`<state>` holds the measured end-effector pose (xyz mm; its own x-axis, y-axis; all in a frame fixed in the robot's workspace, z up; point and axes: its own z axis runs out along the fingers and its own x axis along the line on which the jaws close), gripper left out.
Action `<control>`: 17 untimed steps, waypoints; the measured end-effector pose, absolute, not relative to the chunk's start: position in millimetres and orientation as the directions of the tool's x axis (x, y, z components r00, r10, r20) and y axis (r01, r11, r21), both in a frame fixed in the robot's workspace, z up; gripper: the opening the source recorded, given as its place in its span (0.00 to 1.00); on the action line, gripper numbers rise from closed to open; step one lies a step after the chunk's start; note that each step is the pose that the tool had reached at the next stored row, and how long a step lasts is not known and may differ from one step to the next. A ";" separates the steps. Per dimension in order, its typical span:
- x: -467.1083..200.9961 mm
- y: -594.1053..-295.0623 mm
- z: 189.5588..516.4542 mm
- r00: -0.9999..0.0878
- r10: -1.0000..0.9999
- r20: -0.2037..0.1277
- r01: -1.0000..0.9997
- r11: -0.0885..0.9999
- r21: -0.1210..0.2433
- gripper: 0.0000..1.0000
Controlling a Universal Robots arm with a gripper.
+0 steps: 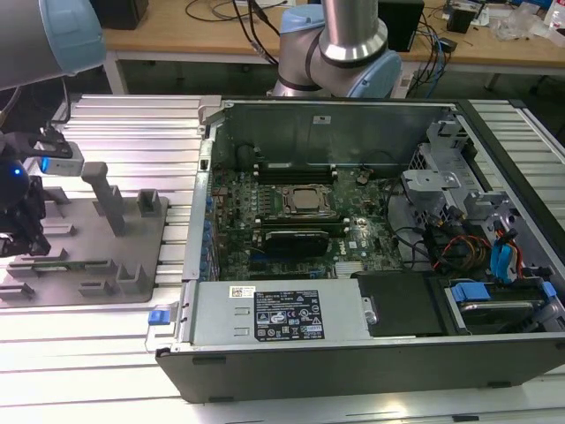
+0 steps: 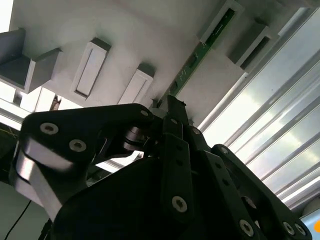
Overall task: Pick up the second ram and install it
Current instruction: 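Pick up the second ram and move it above second insertion slot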
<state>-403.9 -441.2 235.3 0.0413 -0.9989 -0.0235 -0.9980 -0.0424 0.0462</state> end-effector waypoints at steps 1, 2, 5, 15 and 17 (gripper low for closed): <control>-403.9 -441.2 235.3 0.041 -0.999 -0.023 -0.998 -0.042 0.046 0.08; -403.9 -441.2 235.2 0.041 -0.999 -0.024 -0.998 -0.042 0.046 0.08; -403.9 -441.7 231.3 0.042 -0.999 -0.024 -0.998 -0.043 0.046 0.28; -404.1 -444.0 206.7 0.044 -0.999 -0.024 -0.998 -0.045 0.046 0.28; -404.1 -443.9 206.6 0.044 -0.999 -0.024 -0.998 -0.045 0.046 0.28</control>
<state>-404.1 -443.9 206.6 0.0436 -0.9988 -0.0242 -0.9979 -0.0447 0.0462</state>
